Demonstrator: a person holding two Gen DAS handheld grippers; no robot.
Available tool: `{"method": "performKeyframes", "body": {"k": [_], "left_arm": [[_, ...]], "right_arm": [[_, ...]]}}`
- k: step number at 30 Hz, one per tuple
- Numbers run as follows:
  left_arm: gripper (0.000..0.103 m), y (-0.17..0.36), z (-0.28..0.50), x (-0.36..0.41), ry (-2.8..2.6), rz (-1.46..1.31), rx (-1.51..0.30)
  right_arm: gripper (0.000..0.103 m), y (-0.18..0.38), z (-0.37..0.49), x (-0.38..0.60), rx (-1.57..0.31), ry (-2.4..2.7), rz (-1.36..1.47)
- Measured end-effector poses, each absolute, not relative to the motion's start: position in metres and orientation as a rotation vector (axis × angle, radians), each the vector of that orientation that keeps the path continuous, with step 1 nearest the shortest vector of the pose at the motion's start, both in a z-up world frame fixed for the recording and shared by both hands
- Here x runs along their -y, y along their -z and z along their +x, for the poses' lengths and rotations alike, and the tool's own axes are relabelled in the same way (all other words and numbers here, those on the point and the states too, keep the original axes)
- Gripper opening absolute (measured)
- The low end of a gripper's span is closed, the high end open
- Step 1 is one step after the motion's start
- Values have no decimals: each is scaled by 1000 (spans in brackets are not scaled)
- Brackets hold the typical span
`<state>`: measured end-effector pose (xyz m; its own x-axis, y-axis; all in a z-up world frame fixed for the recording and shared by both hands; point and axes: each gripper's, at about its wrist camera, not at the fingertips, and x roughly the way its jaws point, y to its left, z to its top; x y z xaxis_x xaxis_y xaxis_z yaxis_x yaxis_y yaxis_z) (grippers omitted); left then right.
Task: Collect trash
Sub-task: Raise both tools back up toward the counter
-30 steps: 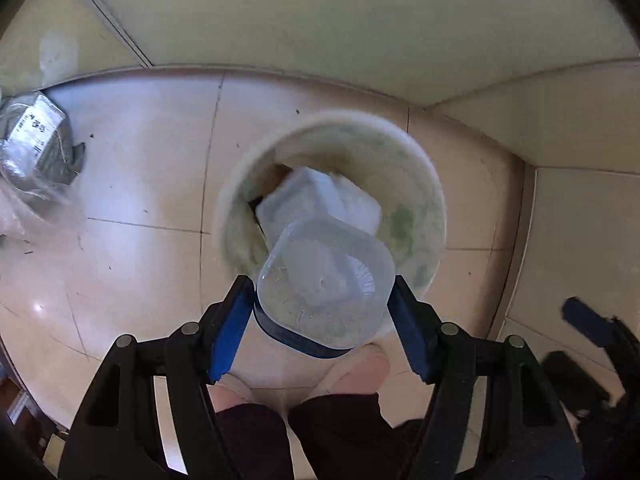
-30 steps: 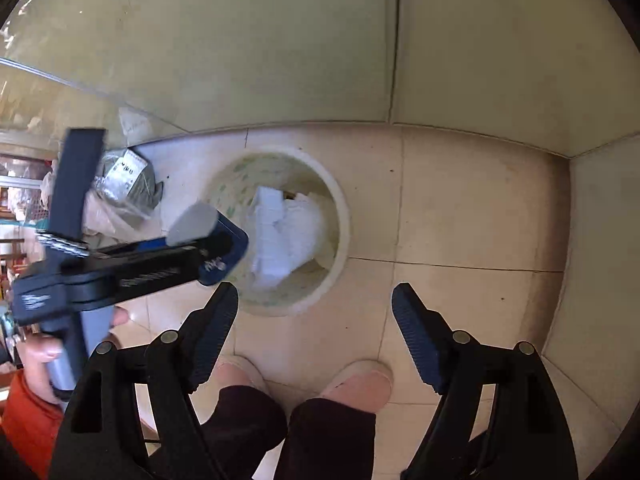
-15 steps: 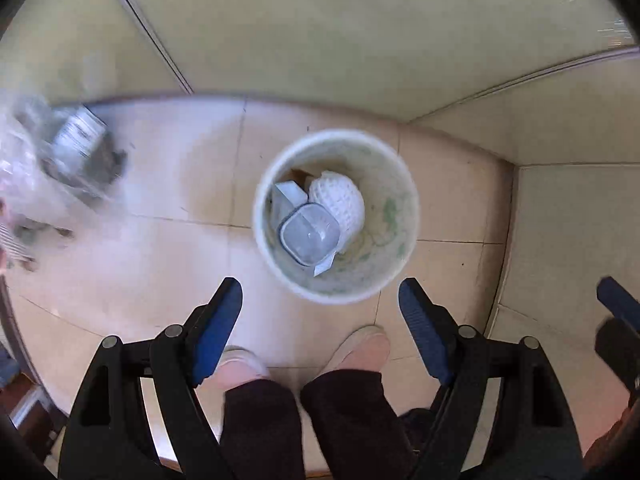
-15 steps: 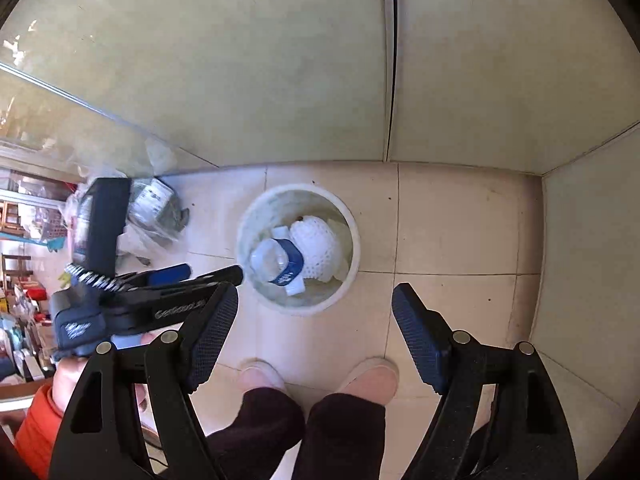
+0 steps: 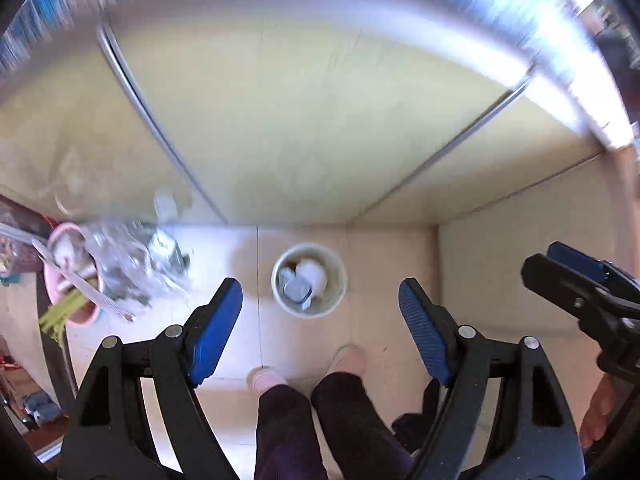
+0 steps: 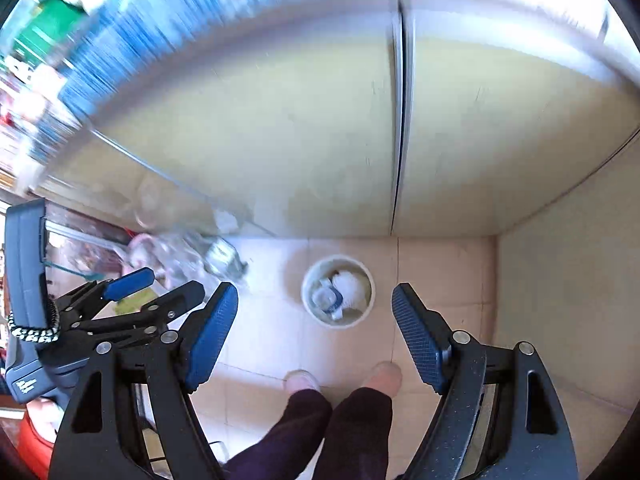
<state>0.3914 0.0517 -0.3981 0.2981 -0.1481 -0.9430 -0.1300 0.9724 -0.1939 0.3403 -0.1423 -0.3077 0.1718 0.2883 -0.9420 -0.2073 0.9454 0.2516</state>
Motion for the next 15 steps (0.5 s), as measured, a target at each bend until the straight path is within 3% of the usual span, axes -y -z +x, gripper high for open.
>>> {"method": "performKeyframes", "body": {"k": [7, 15], "left_arm": [[80, 253, 394, -48, -30, -238, -1073], [82, 151, 402, -55, -96, -243, -875]], "right_arm": [[77, 195, 346, 160, -1198, -397, 81], [77, 117, 363, 157, -1060, -441, 35]]}}
